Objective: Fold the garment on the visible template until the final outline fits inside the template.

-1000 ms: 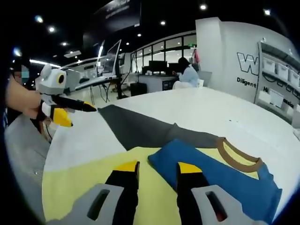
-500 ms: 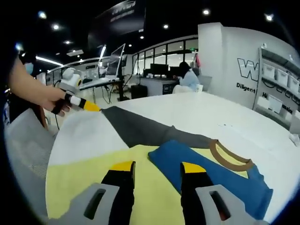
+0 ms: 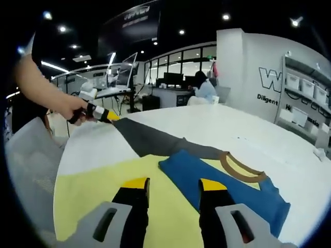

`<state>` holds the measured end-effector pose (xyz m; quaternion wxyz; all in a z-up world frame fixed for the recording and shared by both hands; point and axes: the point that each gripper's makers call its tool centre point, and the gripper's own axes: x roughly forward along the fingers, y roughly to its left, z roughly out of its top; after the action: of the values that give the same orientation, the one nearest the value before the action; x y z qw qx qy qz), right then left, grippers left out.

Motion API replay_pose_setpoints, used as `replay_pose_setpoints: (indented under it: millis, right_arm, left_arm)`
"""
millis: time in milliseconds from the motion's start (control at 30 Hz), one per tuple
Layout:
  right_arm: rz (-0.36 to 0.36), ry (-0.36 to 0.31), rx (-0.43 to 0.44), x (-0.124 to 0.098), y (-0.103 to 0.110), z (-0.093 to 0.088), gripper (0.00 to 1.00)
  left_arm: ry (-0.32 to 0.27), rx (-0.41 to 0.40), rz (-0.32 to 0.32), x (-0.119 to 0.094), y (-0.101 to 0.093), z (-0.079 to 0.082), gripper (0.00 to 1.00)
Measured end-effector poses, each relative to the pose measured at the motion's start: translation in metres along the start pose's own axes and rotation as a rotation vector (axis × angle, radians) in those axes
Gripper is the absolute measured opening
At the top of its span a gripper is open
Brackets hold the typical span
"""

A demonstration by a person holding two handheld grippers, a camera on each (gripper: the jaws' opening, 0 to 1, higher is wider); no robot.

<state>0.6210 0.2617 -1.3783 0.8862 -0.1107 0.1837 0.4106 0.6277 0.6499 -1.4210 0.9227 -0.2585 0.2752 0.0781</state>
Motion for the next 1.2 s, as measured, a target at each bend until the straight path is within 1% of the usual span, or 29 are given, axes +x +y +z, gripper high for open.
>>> replay_pose_setpoints:
  millis: [33, 133, 200, 233, 300, 333, 367, 533, 567, 600, 633, 667, 700, 733, 767, 833, 867, 900, 967, 1000, 1067, 1100, 1200]
  right_arm:
    - [-0.003, 0.000, 0.001, -0.001, -0.001, 0.000, 0.32]
    - [-0.015, -0.002, 0.008, -0.006, -0.005, -0.002, 0.32]
    - [-0.022, -0.005, 0.011, -0.009, -0.007, -0.001, 0.31]
    - [-0.026, -0.008, 0.013, -0.010, -0.007, -0.001, 0.31]
    - [-0.033, -0.012, 0.015, -0.013, -0.008, 0.000, 0.31]
    - [-0.036, -0.013, 0.017, -0.014, -0.009, -0.001, 0.30]
    - [-0.037, -0.014, 0.018, -0.016, -0.009, -0.001, 0.30]
    - [-0.043, -0.014, 0.007, -0.023, -0.008, -0.003, 0.30]
    - [-0.045, -0.015, 0.007, -0.024, -0.009, -0.003, 0.30]
    - [-0.049, -0.016, 0.008, -0.026, -0.010, -0.003, 0.30]
    - [-0.053, -0.017, 0.009, -0.027, -0.010, -0.003, 0.30]
    - [-0.057, -0.024, 0.017, -0.029, -0.011, -0.002, 0.29]
    - [-0.060, -0.024, 0.017, -0.030, -0.011, -0.003, 0.29]
    - [-0.062, -0.023, 0.018, -0.031, -0.011, -0.003, 0.29]
    - [-0.067, -0.025, 0.019, -0.033, -0.011, -0.003, 0.29]
    - [-0.076, -0.027, 0.021, -0.037, -0.011, -0.003, 0.29]
    - [-0.079, -0.028, 0.023, -0.038, -0.012, -0.003, 0.29]
    - [-0.086, -0.030, 0.027, -0.041, -0.012, -0.003, 0.29]
    - [-0.095, -0.033, 0.031, -0.044, -0.014, -0.004, 0.29]
    - [-0.098, -0.034, 0.032, -0.046, -0.014, -0.004, 0.29]
    - [-0.105, -0.036, 0.034, -0.049, -0.014, -0.003, 0.29]
    - [-0.110, -0.037, 0.034, -0.051, -0.015, -0.004, 0.29]
    - [-0.126, -0.041, 0.038, -0.055, -0.015, -0.005, 0.30]
  left_arm:
    - [-0.004, -0.015, 0.012, 0.000, 0.000, 0.001, 0.51]
    - [-0.009, -0.038, 0.042, 0.001, 0.004, 0.001, 0.41]
    - [-0.014, -0.060, 0.072, 0.002, 0.011, 0.000, 0.29]
    - [-0.019, -0.074, 0.067, 0.003, 0.011, -0.001, 0.23]
    - [-0.022, -0.066, 0.100, 0.004, 0.021, -0.001, 0.11]
    - [-0.025, -0.088, 0.111, 0.004, 0.026, 0.000, 0.07]
    - [-0.027, -0.102, 0.110, 0.004, 0.027, 0.000, 0.03]
    - [-0.027, -0.076, 0.098, 0.004, 0.026, 0.004, 0.01]
    - [-0.049, -0.079, 0.080, 0.003, 0.022, 0.009, 0.01]
    - [-0.075, -0.080, 0.067, 0.002, 0.019, 0.016, 0.01]
    - [-0.110, -0.074, 0.038, 0.000, 0.011, 0.025, 0.01]
    - [-0.127, -0.084, 0.008, -0.001, 0.003, 0.030, 0.01]
    - [-0.155, -0.094, -0.038, -0.002, -0.010, 0.037, 0.01]
    - [-0.172, -0.087, -0.060, -0.003, -0.018, 0.042, 0.01]
    - [-0.190, -0.077, -0.097, -0.004, -0.029, 0.048, 0.01]
    - [-0.208, -0.106, -0.150, -0.005, -0.045, 0.053, 0.01]
    - [-0.221, -0.109, -0.190, -0.005, -0.058, 0.056, 0.01]
    - [-0.226, -0.111, -0.220, -0.005, -0.065, 0.058, 0.01]
    - [-0.235, -0.090, -0.255, -0.005, -0.081, 0.061, 0.01]
    - [-0.238, -0.087, -0.286, -0.005, -0.090, 0.062, 0.01]
    - [-0.233, -0.079, -0.323, -0.005, -0.106, 0.063, 0.01]
    - [-0.235, -0.074, -0.354, -0.005, -0.117, 0.063, 0.01]
    - [-0.237, -0.069, -0.414, -0.006, -0.139, 0.066, 0.01]
